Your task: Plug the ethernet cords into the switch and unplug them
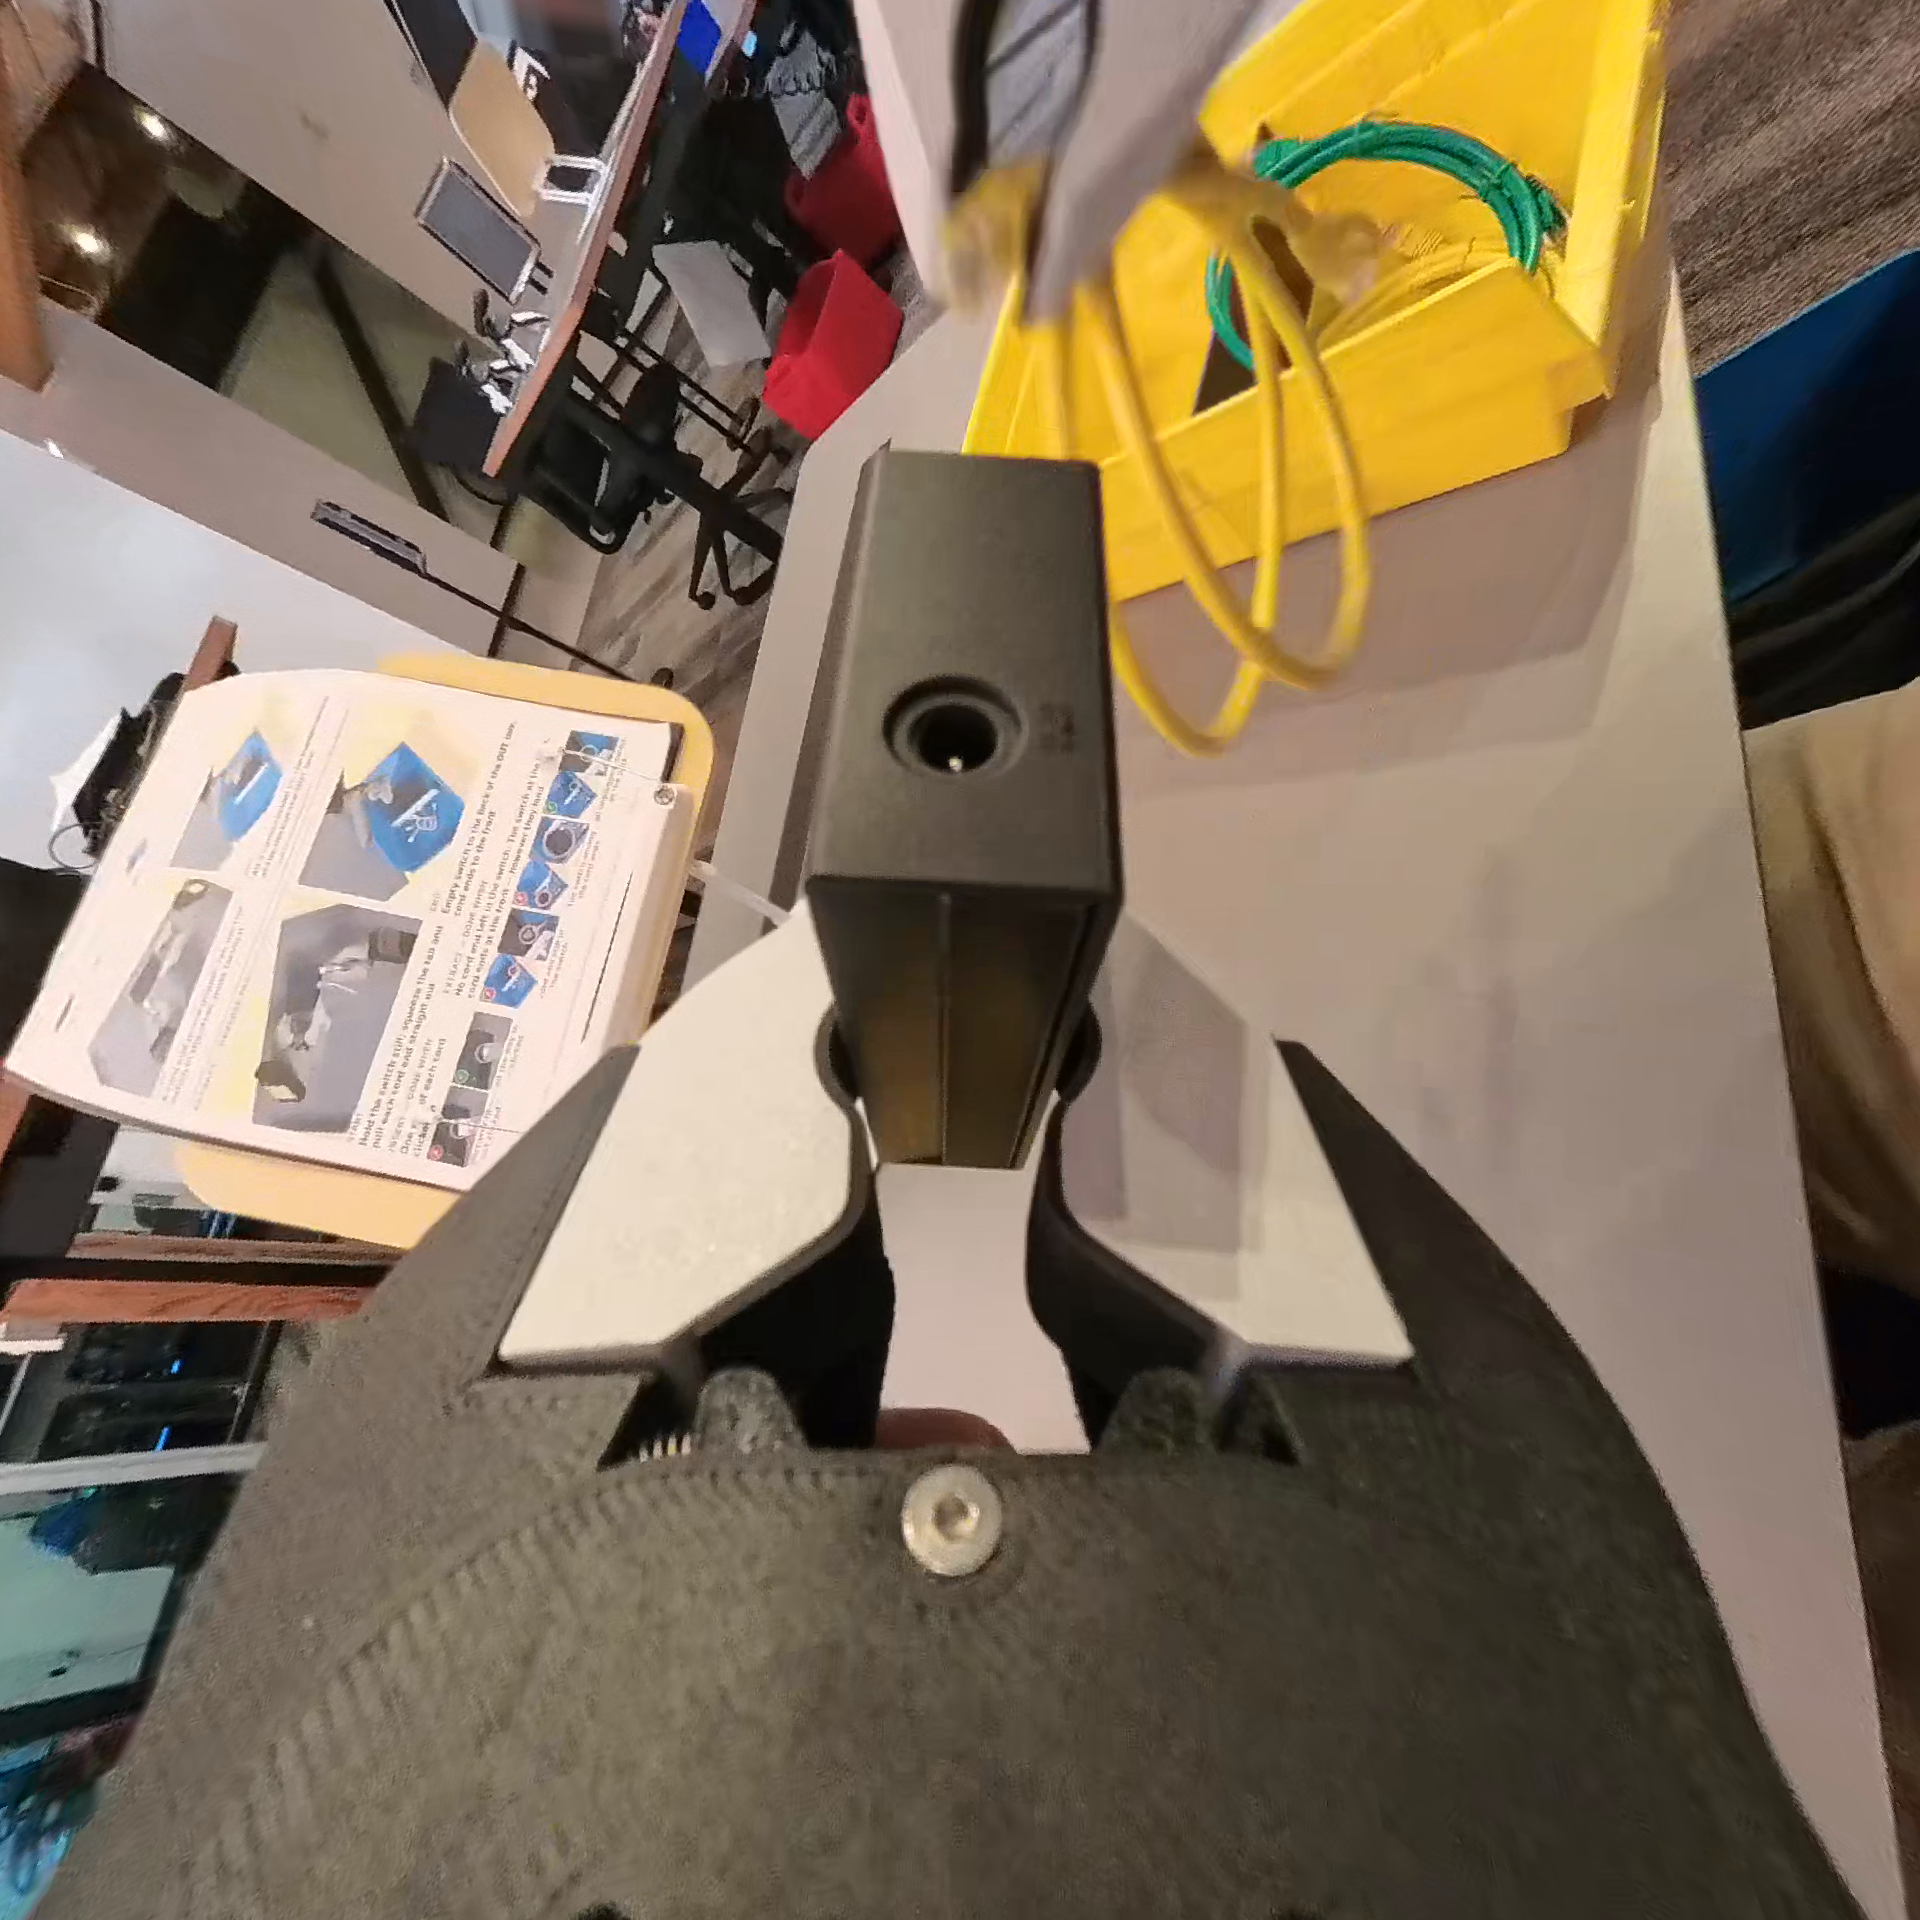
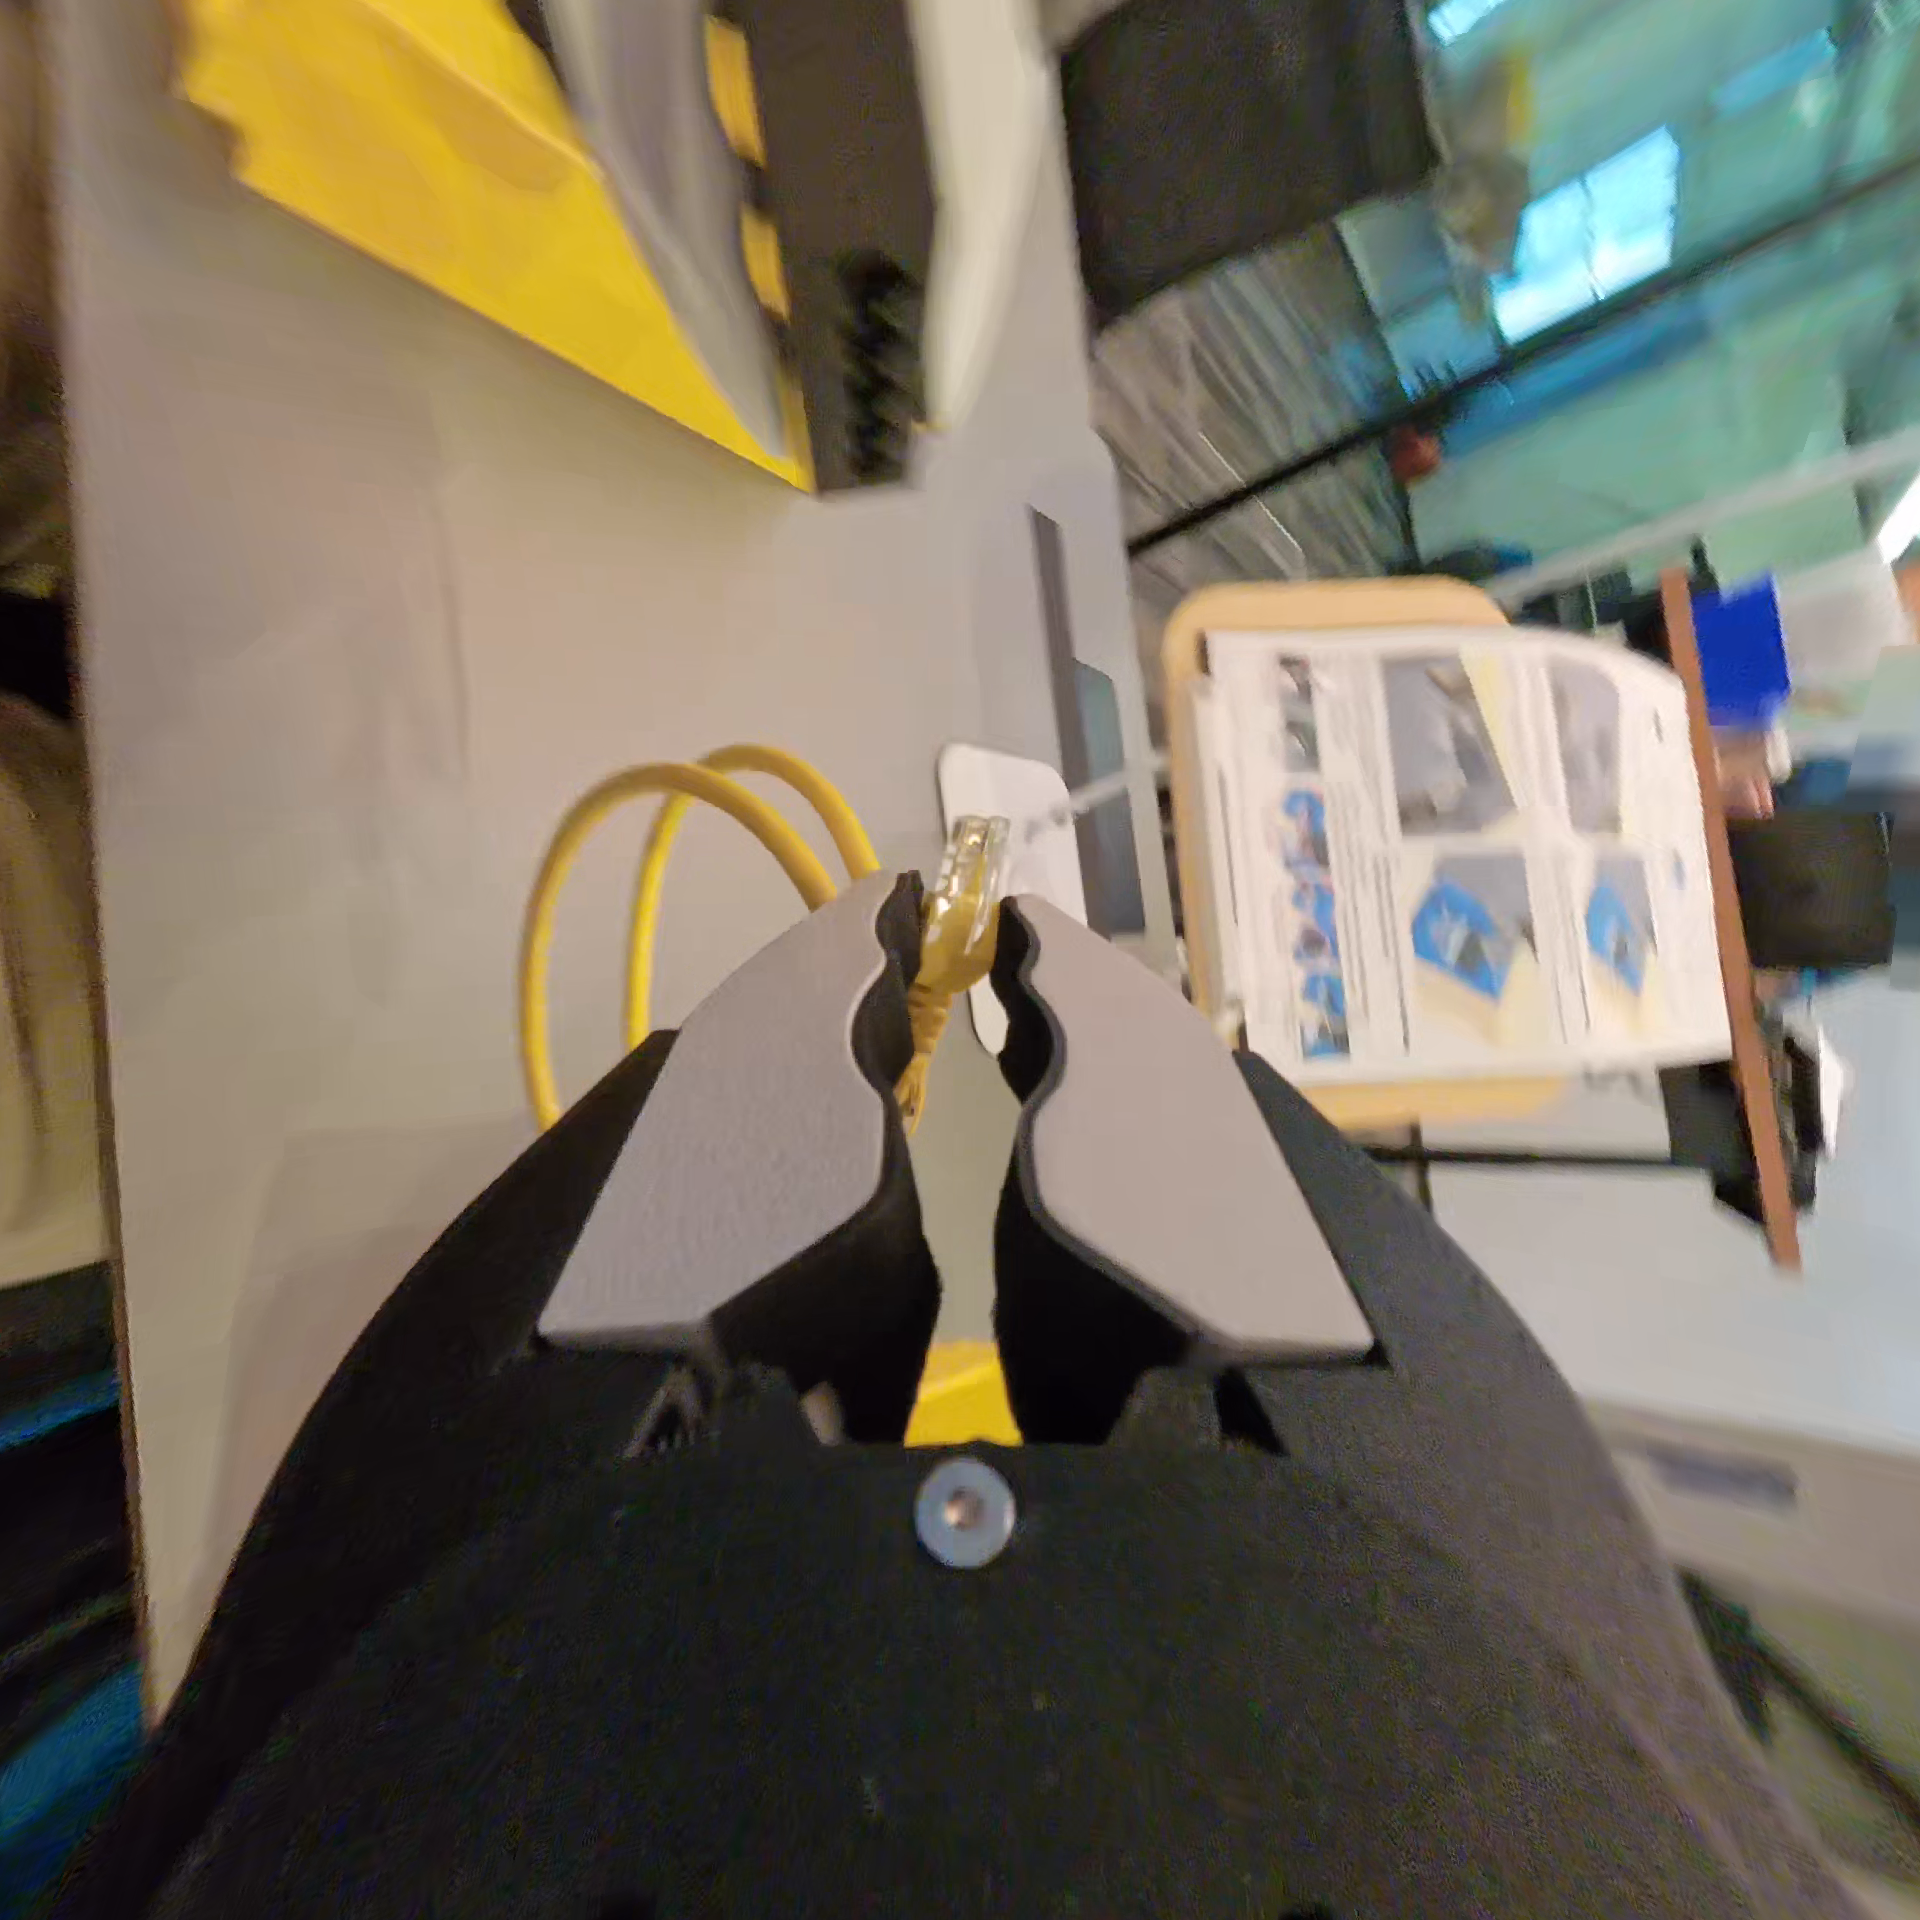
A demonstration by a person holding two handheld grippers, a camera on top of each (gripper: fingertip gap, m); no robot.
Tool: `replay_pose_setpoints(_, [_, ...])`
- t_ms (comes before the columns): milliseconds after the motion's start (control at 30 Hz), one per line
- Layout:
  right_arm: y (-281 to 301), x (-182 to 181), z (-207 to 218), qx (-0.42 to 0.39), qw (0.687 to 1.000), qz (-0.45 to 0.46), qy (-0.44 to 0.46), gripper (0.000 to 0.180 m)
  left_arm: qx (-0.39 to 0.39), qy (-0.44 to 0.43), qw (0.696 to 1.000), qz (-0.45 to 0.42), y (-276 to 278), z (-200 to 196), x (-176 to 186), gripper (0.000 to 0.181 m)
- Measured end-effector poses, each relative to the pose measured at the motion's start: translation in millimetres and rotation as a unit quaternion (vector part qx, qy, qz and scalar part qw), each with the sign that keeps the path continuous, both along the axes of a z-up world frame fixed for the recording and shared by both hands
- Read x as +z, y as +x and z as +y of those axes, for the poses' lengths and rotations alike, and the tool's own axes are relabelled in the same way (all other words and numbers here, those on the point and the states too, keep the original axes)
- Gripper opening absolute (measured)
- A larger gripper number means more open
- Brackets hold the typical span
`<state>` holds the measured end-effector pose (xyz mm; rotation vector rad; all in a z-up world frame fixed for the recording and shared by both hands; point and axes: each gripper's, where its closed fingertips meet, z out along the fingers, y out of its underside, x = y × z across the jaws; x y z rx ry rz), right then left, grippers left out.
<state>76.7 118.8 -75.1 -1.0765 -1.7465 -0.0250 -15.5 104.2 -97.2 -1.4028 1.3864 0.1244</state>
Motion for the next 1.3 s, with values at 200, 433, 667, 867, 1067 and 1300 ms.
replay_pose_setpoints(200, [91,21,44,-0.170,0.974,0.134,-0.070,0.013,0.023,0.017,0.999,0.045,-5,9,-10,0.030])
replay_pose_setpoints(433, [191,-29,74,-0.308,0.880,0.312,-0.181,0.013,0.031,0.027,0.999,0.030,-7,11,-1,0.030])
replay_pose_setpoints(667, [258,-116,104,-0.438,0.784,0.382,-0.221,0.013,0.034,0.035,0.997,0.056,-5,13,-9,0.030])
replay_pose_setpoints(867, [283,-150,103,-0.565,0.803,0.135,-0.136,0.017,0.040,0.033,0.997,0.058,-8,15,-10,0.030])
replay_pose_setpoints(1067, [306,-157,99,-0.599,0.787,0.052,-0.136,0.059,0.043,0.036,0.997,0.060,-10,15,-11,0.029])
replay_pose_setpoints(1300, [141,-50,51,-0.279,0.942,0.166,-0.081,0.056,0.020,0.042,0.998,0.052,3,12,-14,0.030])
